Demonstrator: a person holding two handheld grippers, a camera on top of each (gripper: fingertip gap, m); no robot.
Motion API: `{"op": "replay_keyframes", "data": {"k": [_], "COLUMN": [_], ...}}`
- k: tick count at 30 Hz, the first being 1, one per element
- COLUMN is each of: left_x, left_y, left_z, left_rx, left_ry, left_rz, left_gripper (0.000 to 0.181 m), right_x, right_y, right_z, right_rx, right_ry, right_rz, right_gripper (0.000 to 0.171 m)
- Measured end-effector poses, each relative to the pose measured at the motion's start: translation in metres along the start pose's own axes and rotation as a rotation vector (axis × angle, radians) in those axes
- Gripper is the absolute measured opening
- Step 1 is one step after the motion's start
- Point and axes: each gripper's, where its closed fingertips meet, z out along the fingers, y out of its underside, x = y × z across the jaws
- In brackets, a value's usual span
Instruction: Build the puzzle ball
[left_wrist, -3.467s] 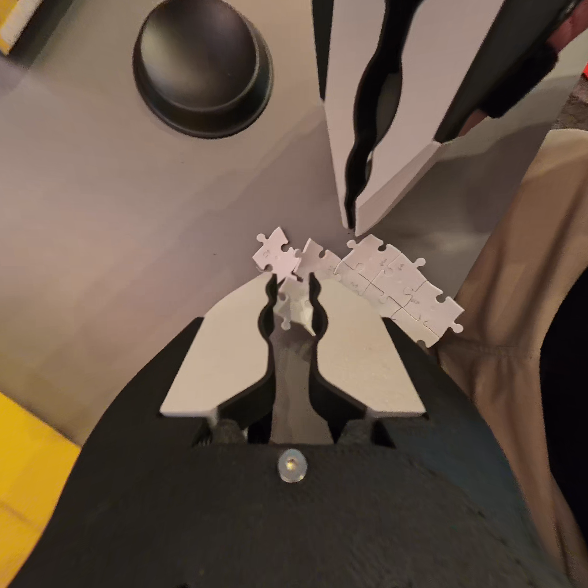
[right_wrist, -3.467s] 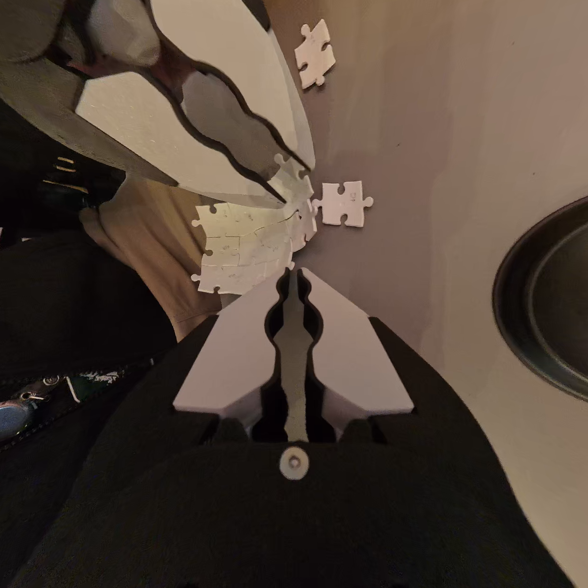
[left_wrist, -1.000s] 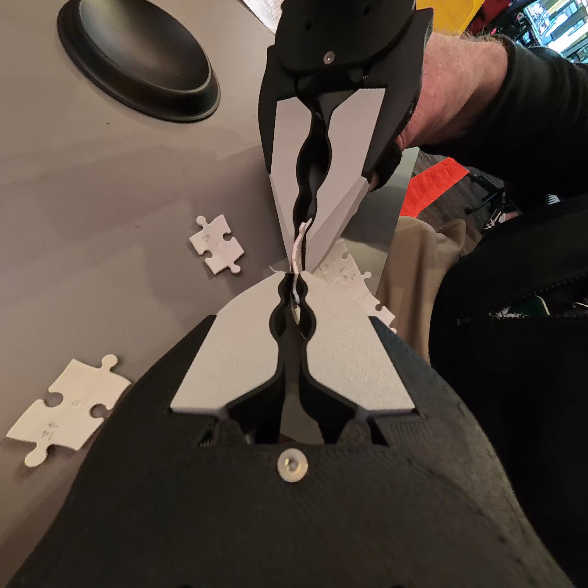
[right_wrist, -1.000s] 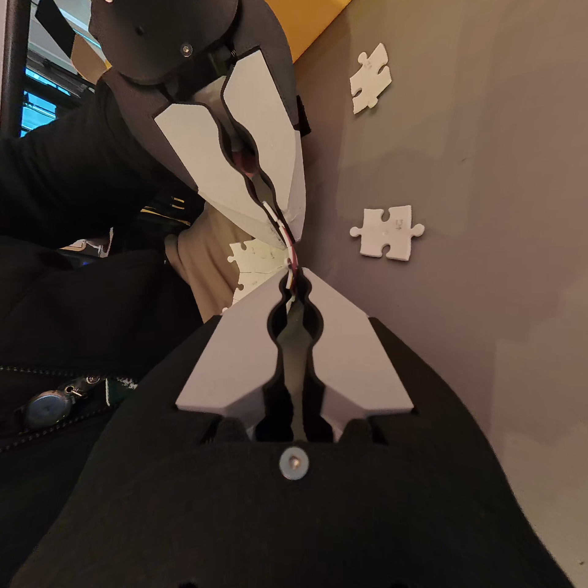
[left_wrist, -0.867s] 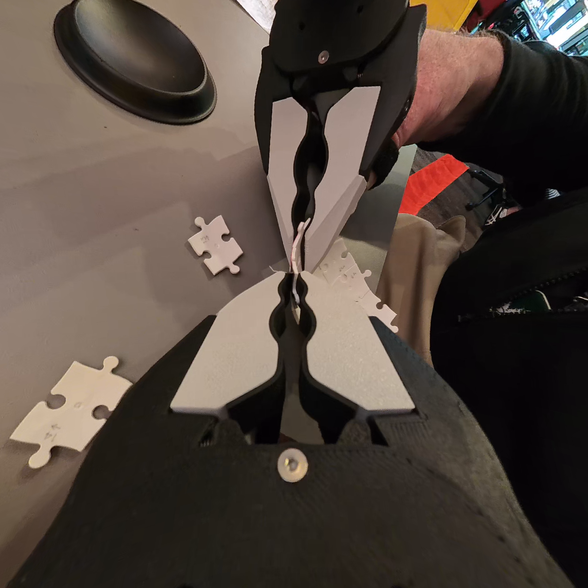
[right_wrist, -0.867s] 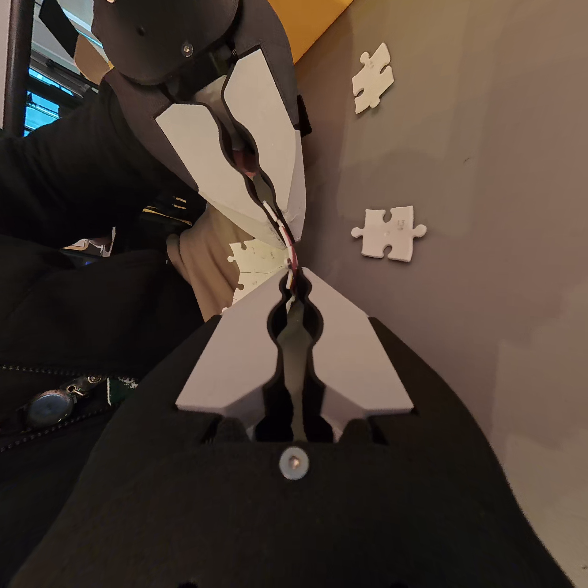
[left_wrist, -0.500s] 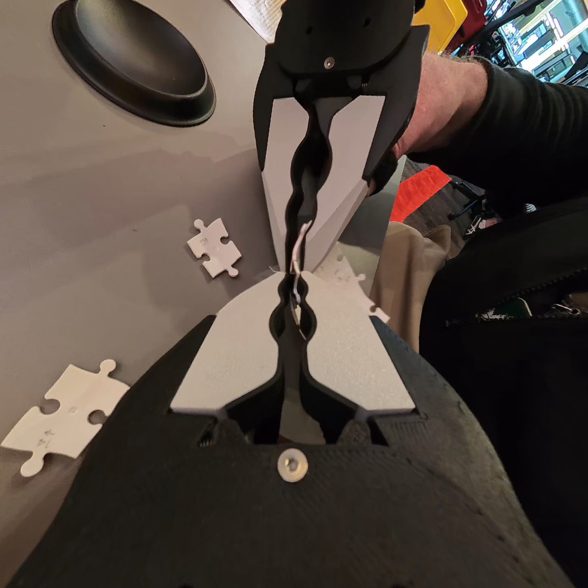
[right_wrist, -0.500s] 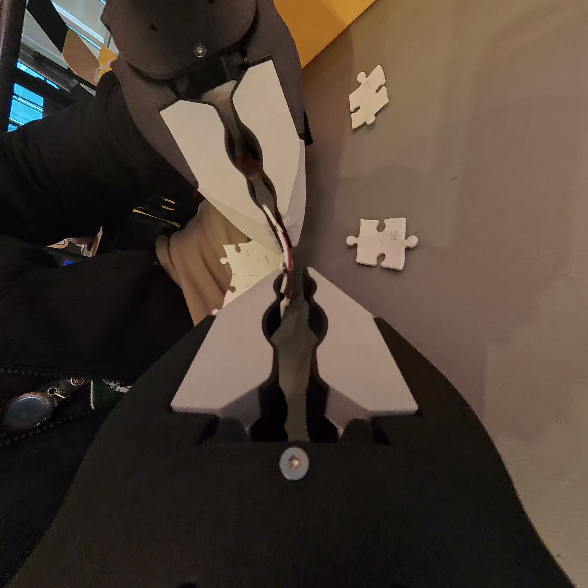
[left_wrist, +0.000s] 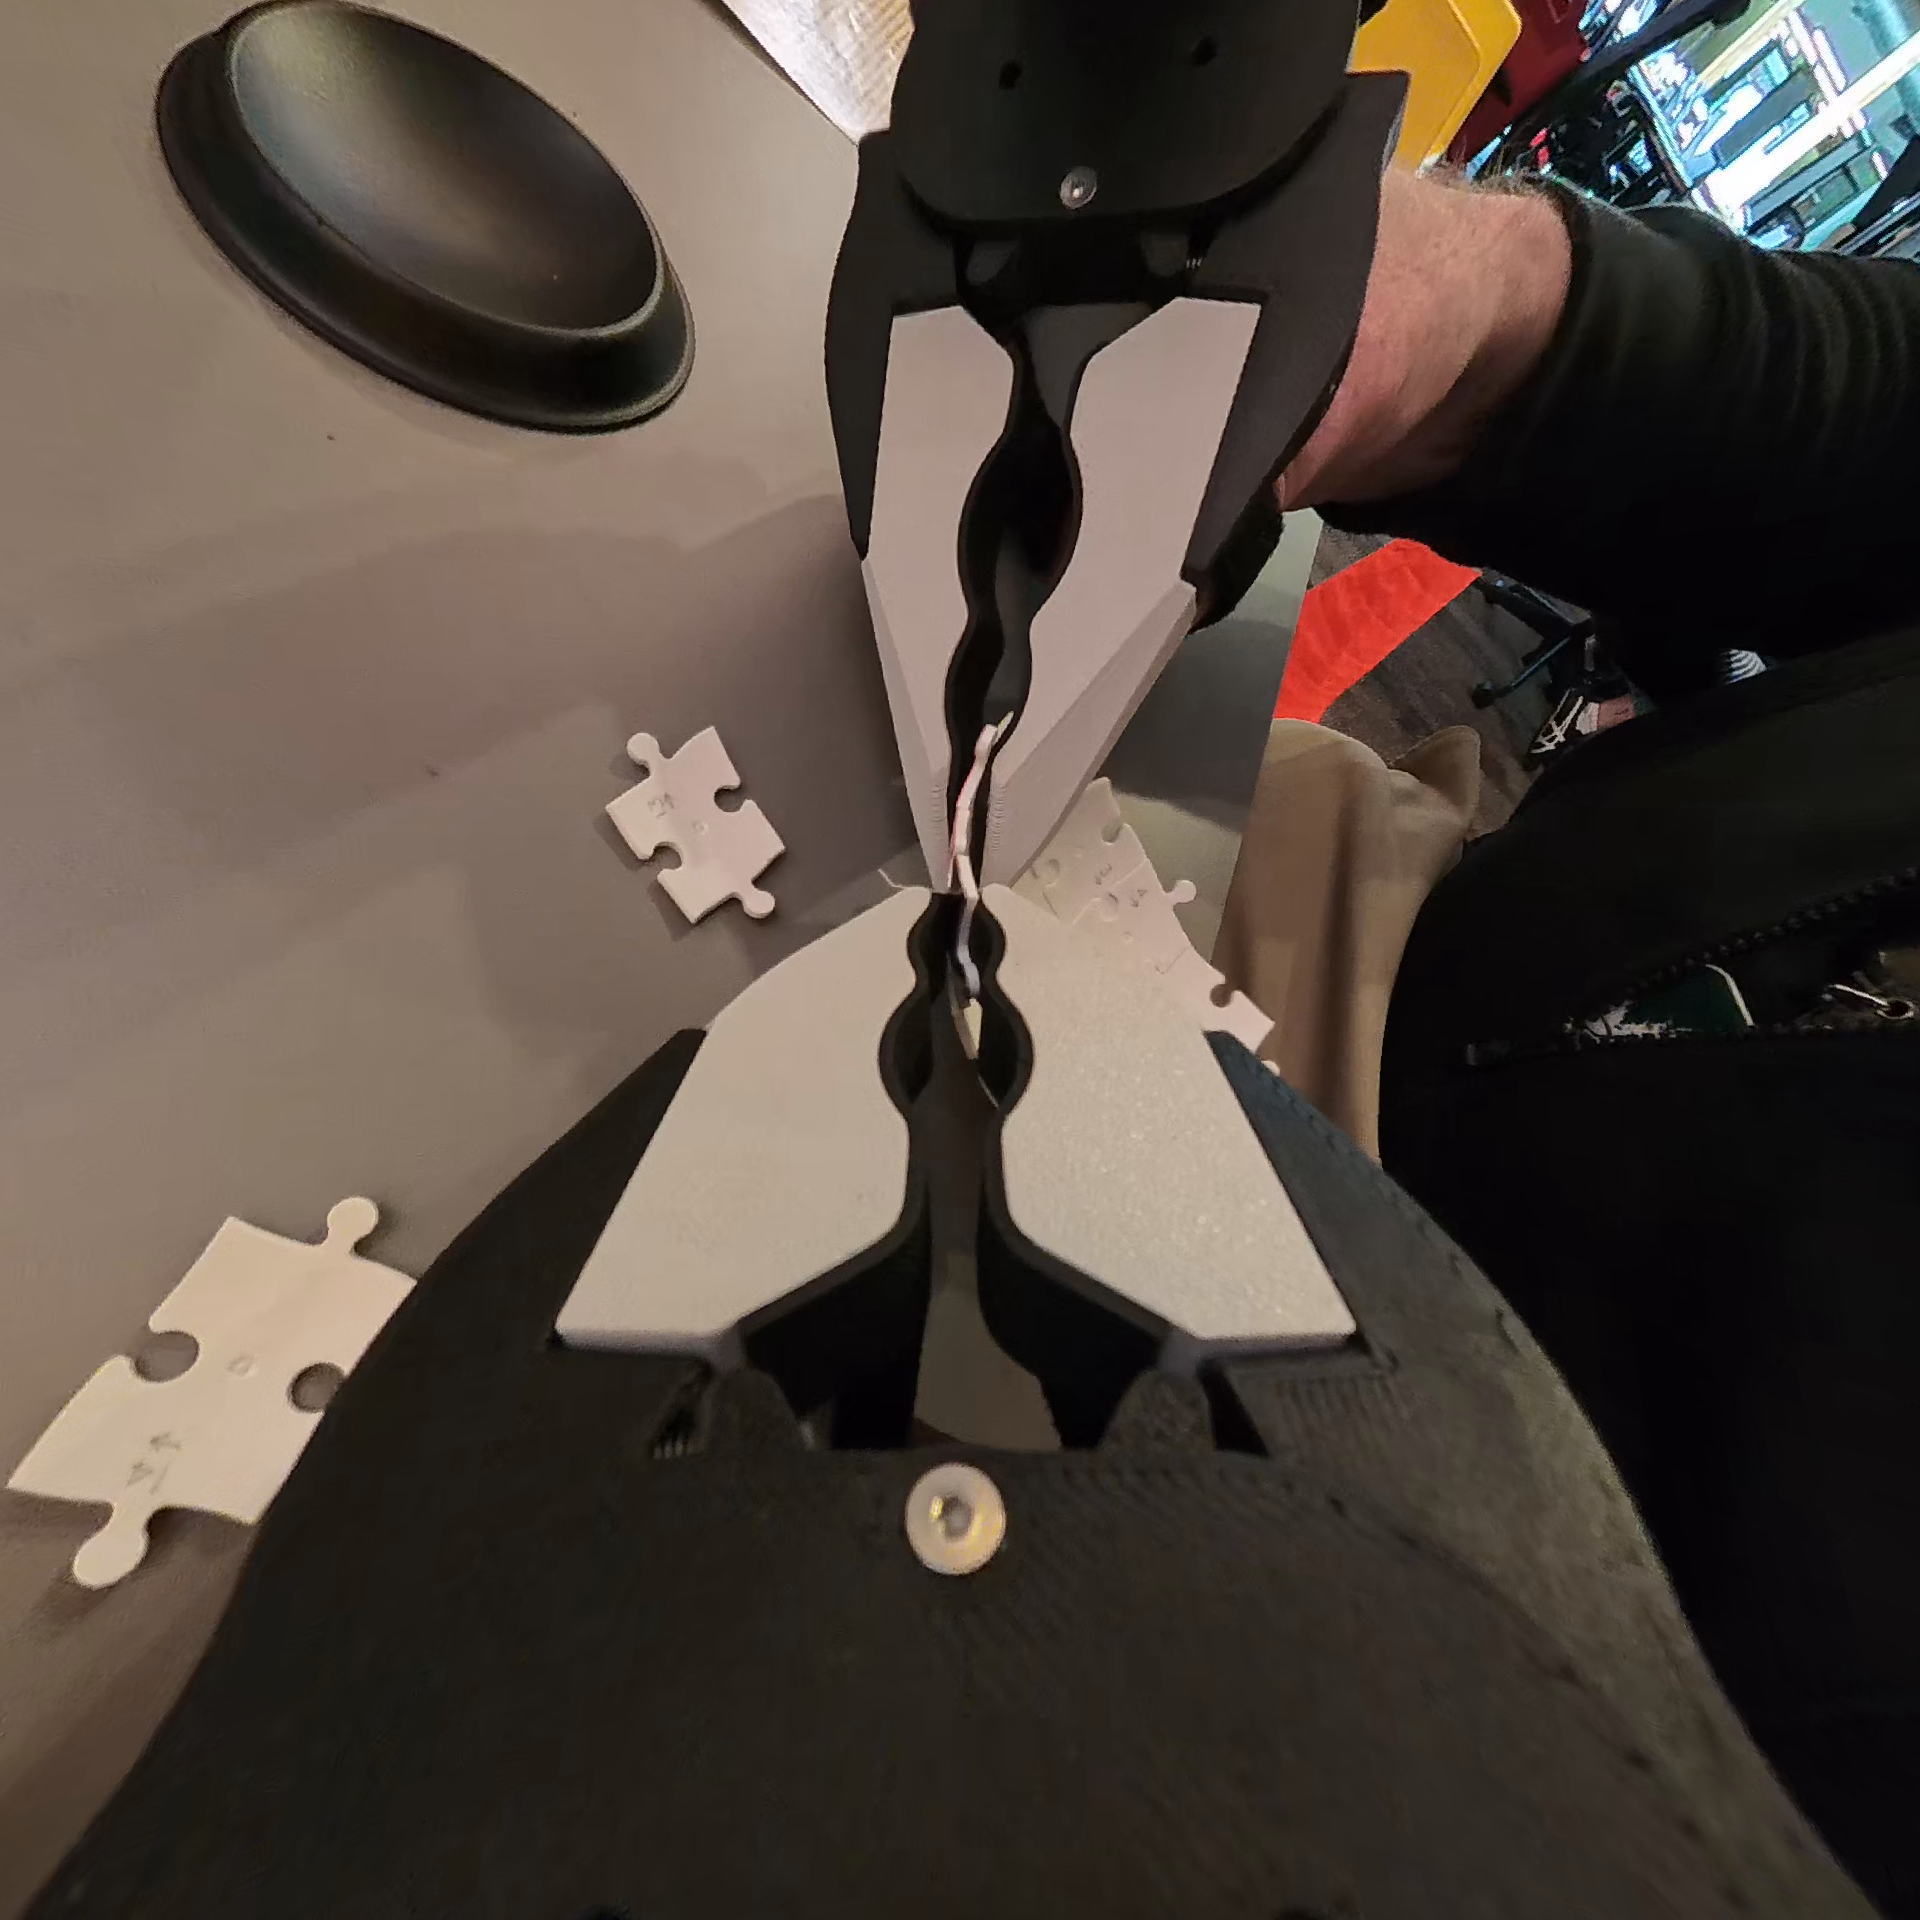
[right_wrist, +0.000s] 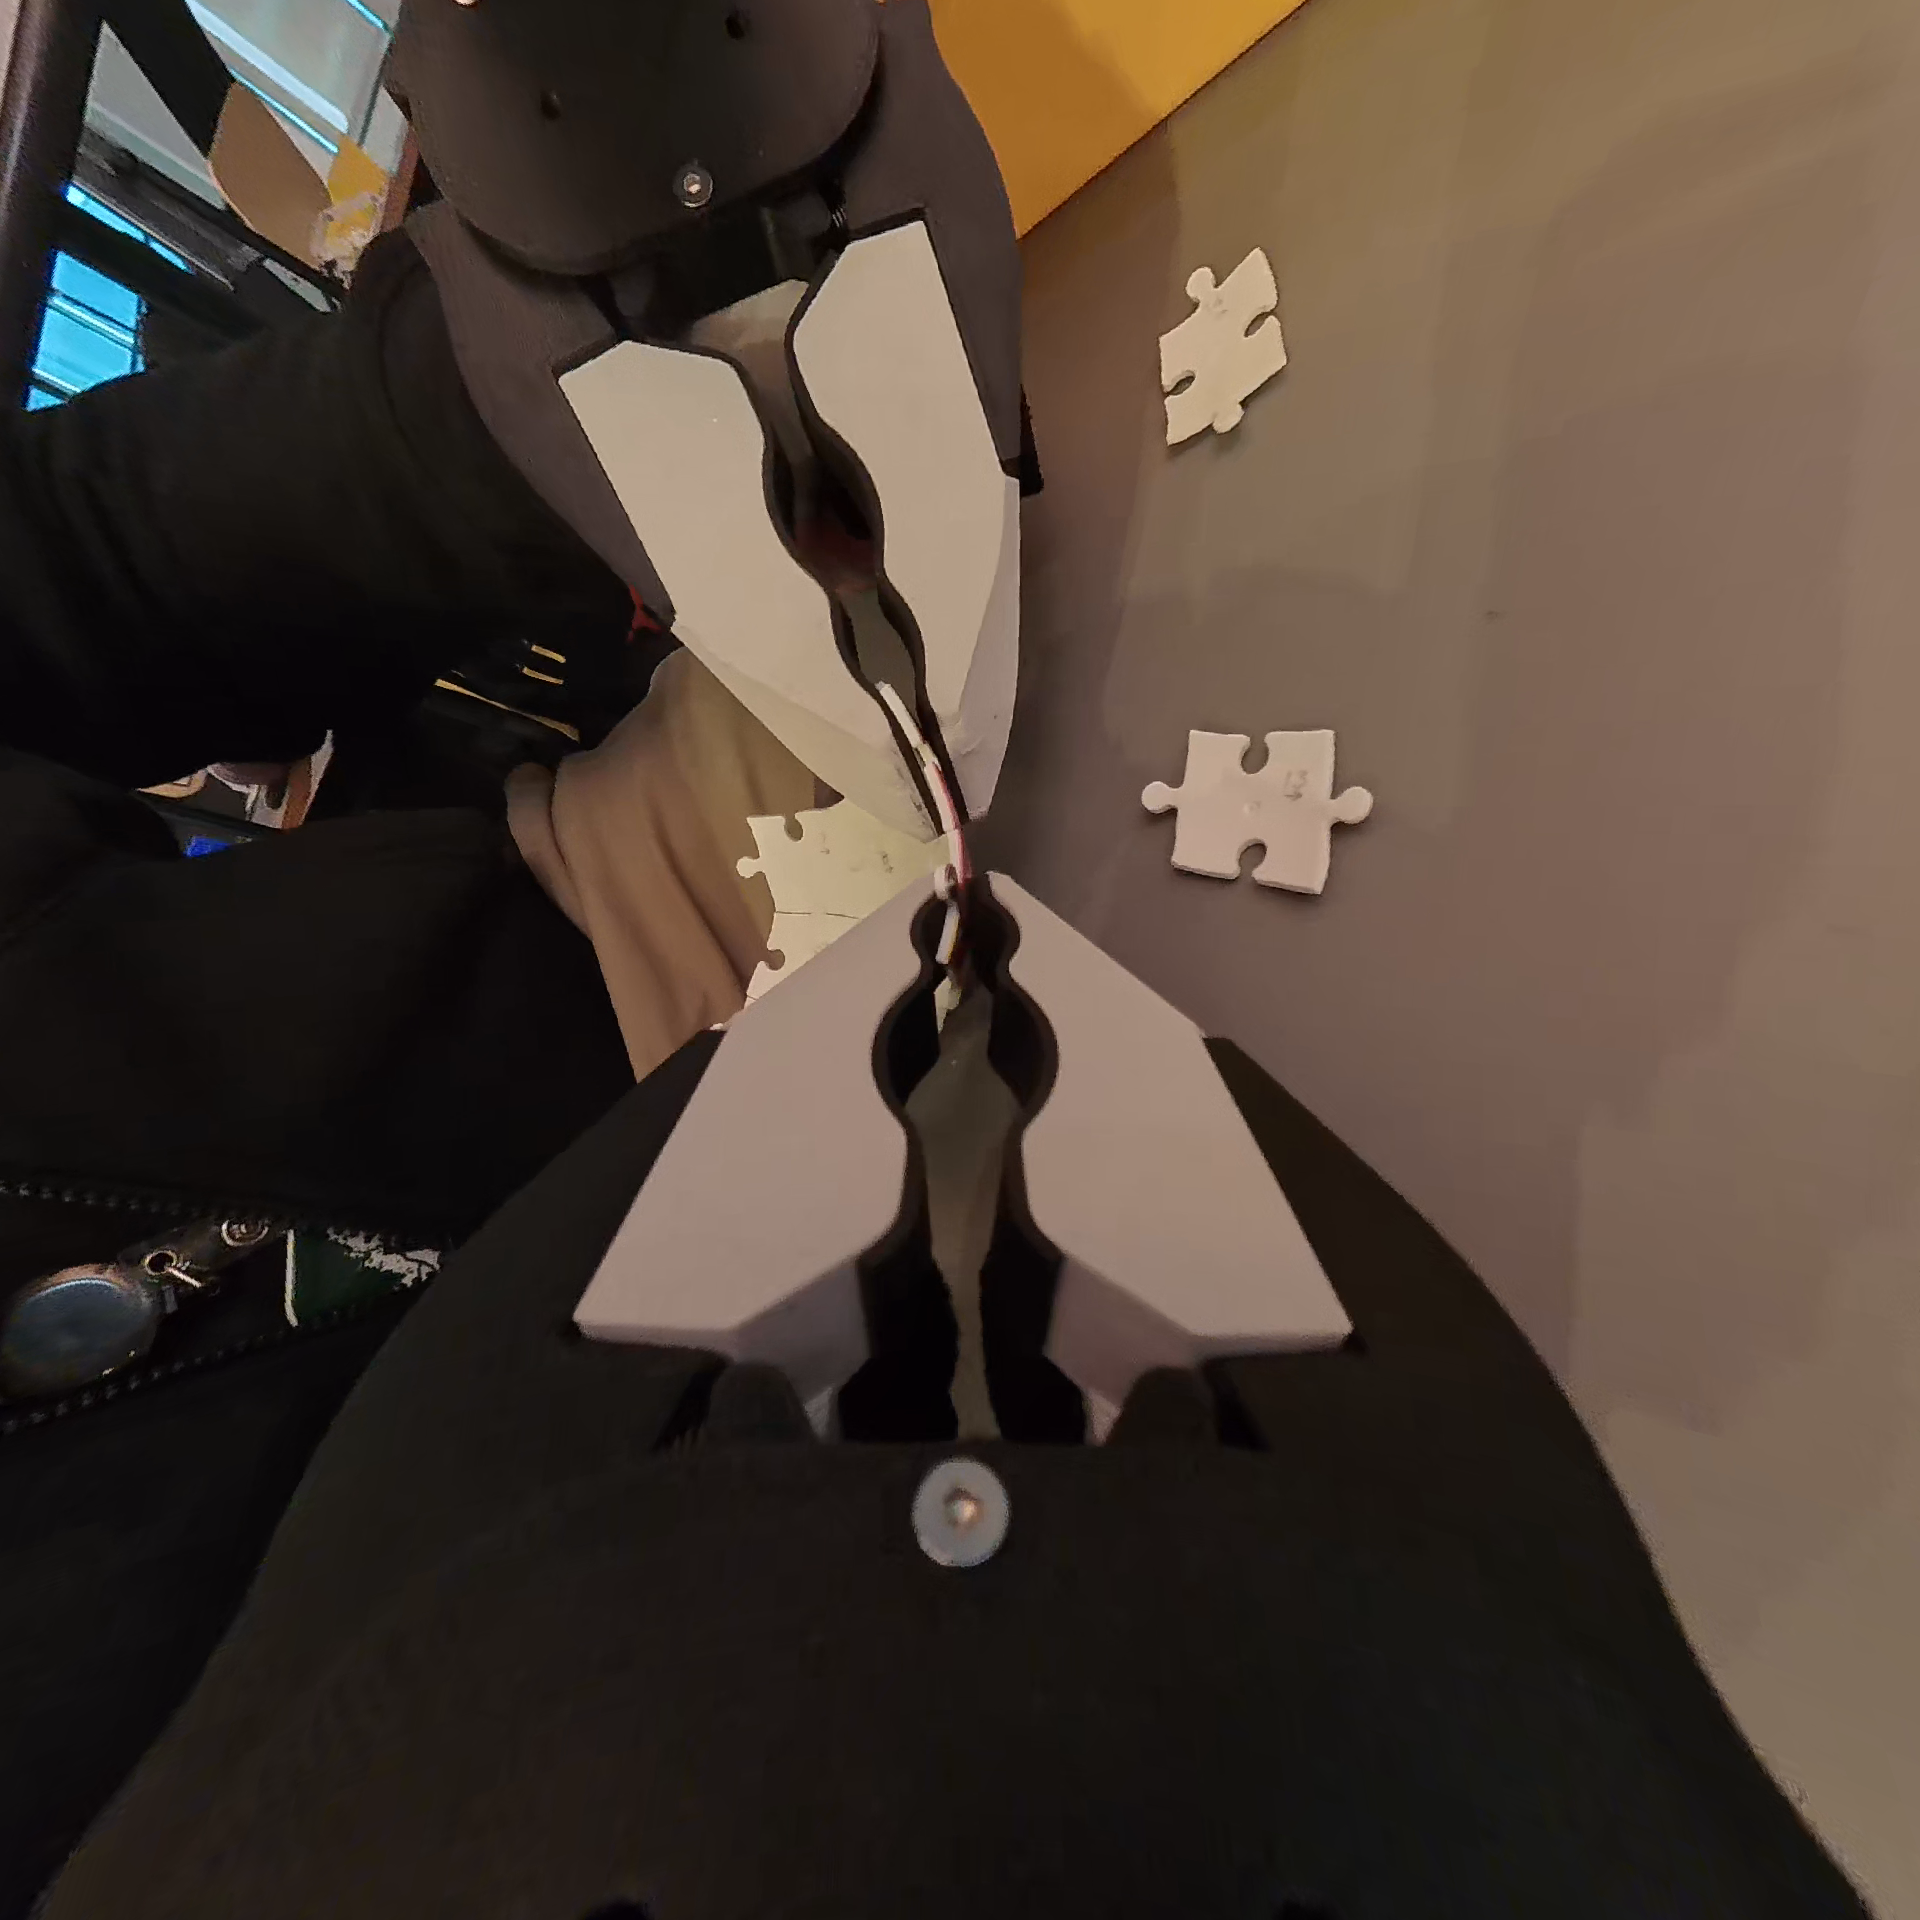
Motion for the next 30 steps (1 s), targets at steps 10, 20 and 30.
{"op": "replay_keyframes", "data": {"k": [10, 20, 30], "left_x": [-0.005, -0.007, -0.004], "left_y": [-0.002, 0.01, 0.016], "left_z": [-0.001, -0.002, 0.003], "left_rx": [0.002, -0.065, -0.11], "left_ry": [-0.007, -0.018, -0.022], "left_rz": [-0.028, -0.079, -0.09], "left_gripper": [0.005, 0.029, 0.004], "right_x": [0.005, 0.008, 0.009], "right_y": [0.004, 0.003, 0.002], "right_z": [-0.006, -0.01, -0.012], "right_rx": [-0.026, -0.013, 0.0], "right_ry": [0.04, 0.062, 0.087], "right_rz": [0.003, 0.017, 0.011], "right_gripper": [0.012, 0.001, 0.001]}}
